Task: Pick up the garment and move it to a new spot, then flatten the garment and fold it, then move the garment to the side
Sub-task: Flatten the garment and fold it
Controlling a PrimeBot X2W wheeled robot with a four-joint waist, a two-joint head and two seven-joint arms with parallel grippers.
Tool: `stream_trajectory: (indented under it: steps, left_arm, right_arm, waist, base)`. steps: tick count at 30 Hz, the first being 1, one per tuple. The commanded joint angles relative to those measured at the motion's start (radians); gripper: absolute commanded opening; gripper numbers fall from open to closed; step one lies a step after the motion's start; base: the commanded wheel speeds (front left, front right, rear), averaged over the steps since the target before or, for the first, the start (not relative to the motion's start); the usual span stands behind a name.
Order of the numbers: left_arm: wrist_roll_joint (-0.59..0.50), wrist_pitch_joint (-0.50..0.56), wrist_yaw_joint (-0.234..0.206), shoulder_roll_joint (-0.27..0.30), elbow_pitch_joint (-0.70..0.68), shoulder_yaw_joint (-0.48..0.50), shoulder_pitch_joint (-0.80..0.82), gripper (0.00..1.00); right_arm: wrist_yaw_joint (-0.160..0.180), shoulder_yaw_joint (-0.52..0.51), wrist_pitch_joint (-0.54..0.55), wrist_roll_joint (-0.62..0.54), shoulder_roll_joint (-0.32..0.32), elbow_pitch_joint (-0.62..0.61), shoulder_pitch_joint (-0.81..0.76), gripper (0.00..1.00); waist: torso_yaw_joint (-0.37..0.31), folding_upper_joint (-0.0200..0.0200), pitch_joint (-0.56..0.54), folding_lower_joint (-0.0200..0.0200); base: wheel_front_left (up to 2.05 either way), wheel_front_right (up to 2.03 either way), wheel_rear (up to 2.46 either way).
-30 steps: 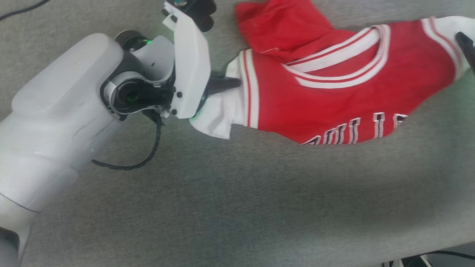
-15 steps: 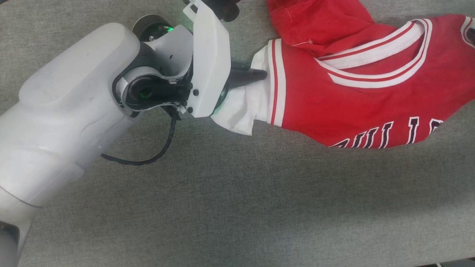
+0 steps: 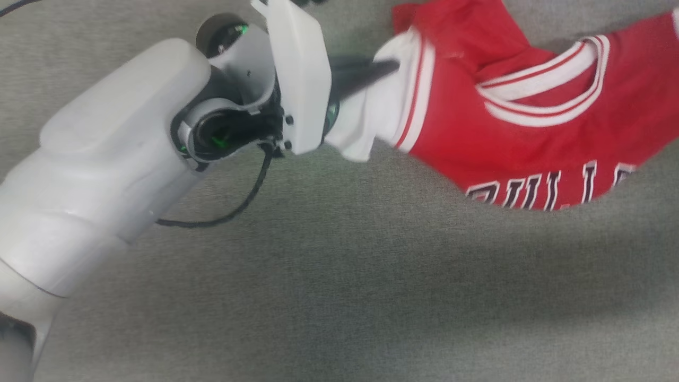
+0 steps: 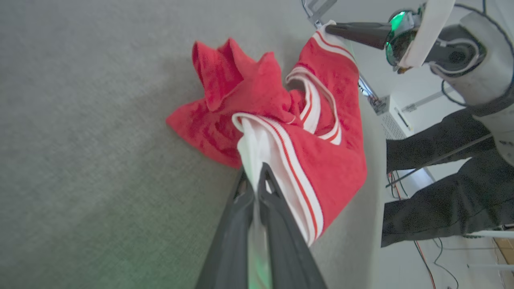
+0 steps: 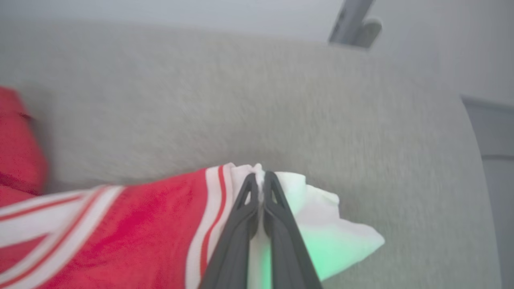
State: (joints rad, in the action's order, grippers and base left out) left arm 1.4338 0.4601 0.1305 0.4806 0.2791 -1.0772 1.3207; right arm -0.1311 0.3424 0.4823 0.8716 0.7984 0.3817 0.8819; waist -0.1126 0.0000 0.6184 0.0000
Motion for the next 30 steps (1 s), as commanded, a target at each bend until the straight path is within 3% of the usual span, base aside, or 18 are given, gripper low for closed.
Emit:
stream_trajectory:
  steps: [1,9,15,19,23,26,30]
  left_arm:
    - [-0.007,-0.069,-0.001,0.013,-0.009,0.023,-0.010,0.00]
    - [-0.006,-0.305,0.000,0.081,-0.006,0.095,0.000,0.00]
    - [-0.054,-0.411,-0.001,0.104,0.135,0.127,0.096,0.00]
    - [-0.109,-0.482,-0.001,0.098,0.273,0.147,0.202,0.00]
    - [-0.155,-0.590,-0.002,0.057,0.468,0.190,0.357,0.00]
    - [-0.177,-0.654,-0.002,0.030,0.575,0.213,0.473,0.00]
    - [-0.143,-0.693,-0.002,-0.011,0.634,0.250,0.538,0.00]
  right_arm:
    - [0.000,-0.042,-0.075,0.007,0.008,-0.029,-0.011,0.00]
    - [0.000,-0.176,-0.225,0.004,-0.054,-0.062,0.019,0.00]
    - [0.000,-0.288,-0.316,-0.114,-0.214,0.090,0.219,0.00]
    - [0.000,-0.330,-0.365,-0.191,-0.300,0.196,0.371,0.00]
    - [0.001,-0.395,-0.463,-0.291,-0.400,0.348,0.574,0.00]
    - [0.002,-0.441,-0.542,-0.353,-0.443,0.448,0.707,0.00]
    - [0.002,-0.467,-0.612,-0.415,-0.453,0.556,0.807,0.00]
  waist:
    - [0.029,0.0000,-0.048,0.0000]
    - [0.082,0.0000,-0.116,0.0000]
    - [0.102,0.0000,-0.108,0.0000]
    - [0.100,0.0000,-0.088,0.0000]
    - [0.079,0.0000,-0.075,0.0000]
    - [0.069,0.0000,-0.074,0.0000]
    - [0.075,0.0000,-0.078,0.0000]
  base:
    - [0.00,0.00,0.00]
    - [0.00,0.00,0.00]
    - [0.00,0.00,0.00]
    - [0.00,0.00,0.00]
    - [0.00,0.00,0.00]
    - [0.00,0.00,0.00]
    - [0.00,0.00,0.00]
